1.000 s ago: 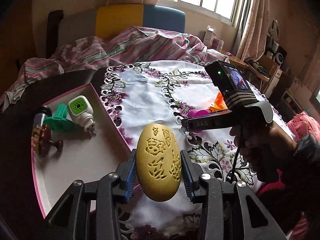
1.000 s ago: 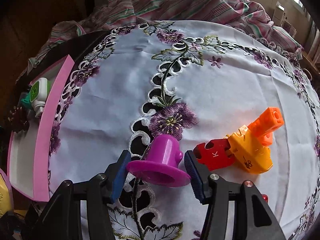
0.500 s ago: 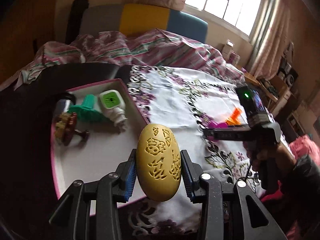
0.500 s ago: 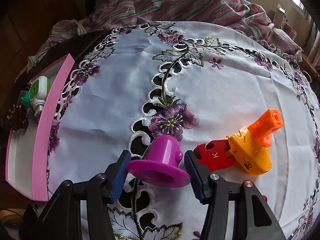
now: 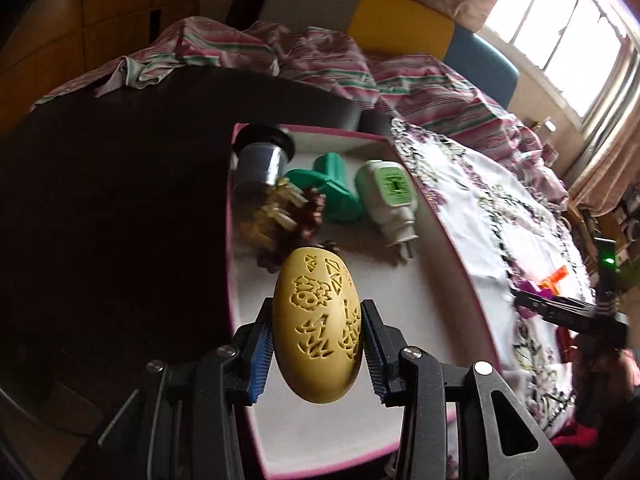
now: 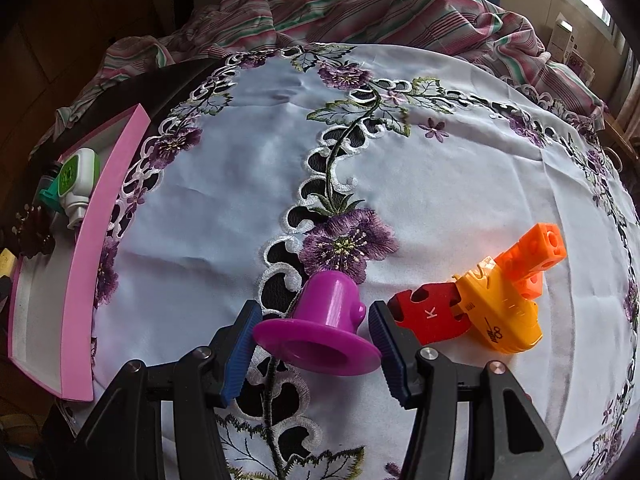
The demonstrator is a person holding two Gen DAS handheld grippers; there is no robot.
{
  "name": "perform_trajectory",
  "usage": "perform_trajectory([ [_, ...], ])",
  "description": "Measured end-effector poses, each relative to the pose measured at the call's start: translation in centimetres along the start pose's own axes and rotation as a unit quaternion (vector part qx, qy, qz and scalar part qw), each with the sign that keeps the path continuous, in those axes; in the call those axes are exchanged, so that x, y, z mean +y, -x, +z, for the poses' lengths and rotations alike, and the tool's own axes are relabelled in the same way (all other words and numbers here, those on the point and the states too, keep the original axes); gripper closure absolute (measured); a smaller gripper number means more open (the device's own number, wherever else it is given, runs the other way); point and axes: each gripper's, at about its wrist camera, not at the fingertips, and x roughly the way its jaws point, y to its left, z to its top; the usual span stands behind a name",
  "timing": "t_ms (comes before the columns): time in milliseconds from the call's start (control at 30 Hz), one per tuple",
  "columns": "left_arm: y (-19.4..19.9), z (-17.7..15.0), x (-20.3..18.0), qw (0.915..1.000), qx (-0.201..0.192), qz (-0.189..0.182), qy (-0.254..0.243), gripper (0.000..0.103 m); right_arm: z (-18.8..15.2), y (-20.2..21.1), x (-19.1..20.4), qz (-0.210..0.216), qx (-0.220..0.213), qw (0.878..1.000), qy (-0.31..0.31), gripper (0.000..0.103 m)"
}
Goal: Organize rigid objects
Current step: 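Carry the yellow oval block into the tray and open the left tool, then carry the magenta cup into the tray and open the right tool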
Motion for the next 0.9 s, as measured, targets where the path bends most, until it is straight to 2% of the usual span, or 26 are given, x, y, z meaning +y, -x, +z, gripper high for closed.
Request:
perform_trajectory([
  [200,-1.1,0.2,1.2,0.9998,0.002,0.018,0.008,0.061,0.0,0.0,0.1,-0.001,0.000,1.000,0.000,0.047],
  [300,-1.1,-0.1,0.9,0.9993,-0.003,0.036,-0.012,0.062,0.0,0.0,0.1,-0.001,0.000,1.000,0.002,0.047],
  [500,0.5,-0.7,0.1,0.9956,-0.038,0.072,-0.046,0.062,0.0,0.0,0.2,-0.002,-0.001,1.000,0.002,0.047],
  [667,1.8,-1.0,-0.3,0.9931,-0.049,0.091,-0.056,0.062,0.0,0.1,0.3,-0.005,-0.001,1.000,0.004,0.047],
  [900,3.7,-1.2,-1.0,0.9911,-0.062,0.098,-0.065,0.062,-0.1,0.2,0.3,-0.008,-0.003,1.000,0.006,0.047],
])
